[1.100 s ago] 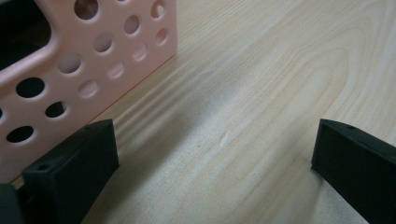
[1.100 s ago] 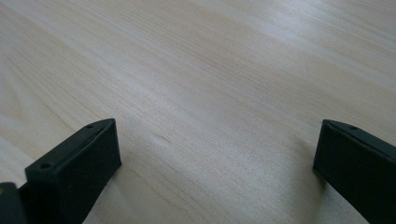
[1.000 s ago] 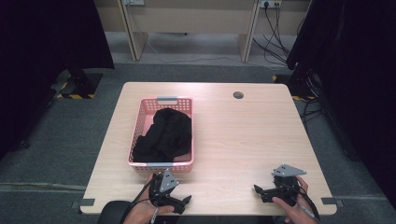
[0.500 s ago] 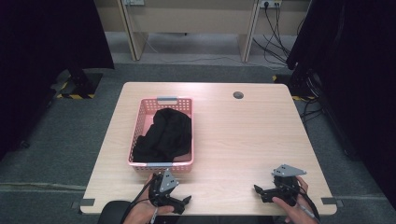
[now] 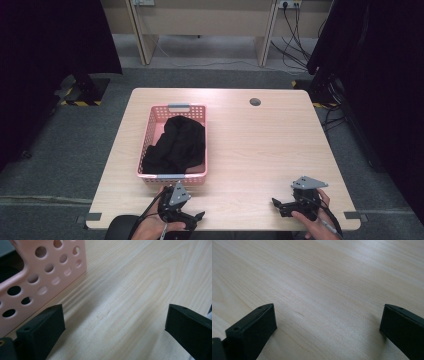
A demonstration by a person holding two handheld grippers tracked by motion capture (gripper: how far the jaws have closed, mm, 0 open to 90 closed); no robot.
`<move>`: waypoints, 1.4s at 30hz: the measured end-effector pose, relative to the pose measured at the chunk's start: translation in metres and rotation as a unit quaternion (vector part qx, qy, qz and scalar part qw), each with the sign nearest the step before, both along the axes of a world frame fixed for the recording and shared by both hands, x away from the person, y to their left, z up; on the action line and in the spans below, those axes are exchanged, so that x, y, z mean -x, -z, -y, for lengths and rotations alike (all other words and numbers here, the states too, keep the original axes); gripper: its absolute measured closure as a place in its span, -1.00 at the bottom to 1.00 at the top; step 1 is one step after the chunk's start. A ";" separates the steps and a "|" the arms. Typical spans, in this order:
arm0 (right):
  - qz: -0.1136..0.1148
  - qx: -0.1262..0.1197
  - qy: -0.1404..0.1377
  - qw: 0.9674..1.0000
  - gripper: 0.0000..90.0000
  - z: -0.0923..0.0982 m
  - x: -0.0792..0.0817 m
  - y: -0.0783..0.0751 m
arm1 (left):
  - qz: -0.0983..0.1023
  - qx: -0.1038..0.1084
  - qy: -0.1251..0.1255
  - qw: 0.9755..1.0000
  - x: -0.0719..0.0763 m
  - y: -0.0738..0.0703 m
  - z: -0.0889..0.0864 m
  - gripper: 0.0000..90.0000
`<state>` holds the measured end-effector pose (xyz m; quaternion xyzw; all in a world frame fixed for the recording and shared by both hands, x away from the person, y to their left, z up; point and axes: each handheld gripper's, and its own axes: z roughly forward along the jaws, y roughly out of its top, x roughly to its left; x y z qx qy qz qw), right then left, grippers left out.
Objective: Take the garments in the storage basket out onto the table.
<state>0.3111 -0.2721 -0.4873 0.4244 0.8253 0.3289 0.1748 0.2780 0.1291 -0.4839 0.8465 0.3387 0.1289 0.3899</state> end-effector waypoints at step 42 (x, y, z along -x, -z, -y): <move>0.000 0.000 0.000 1.000 -0.98 0.000 0.000 0.000 | 0.036 0.035 -0.041 0.998 -0.015 -0.071 -0.019 -0.94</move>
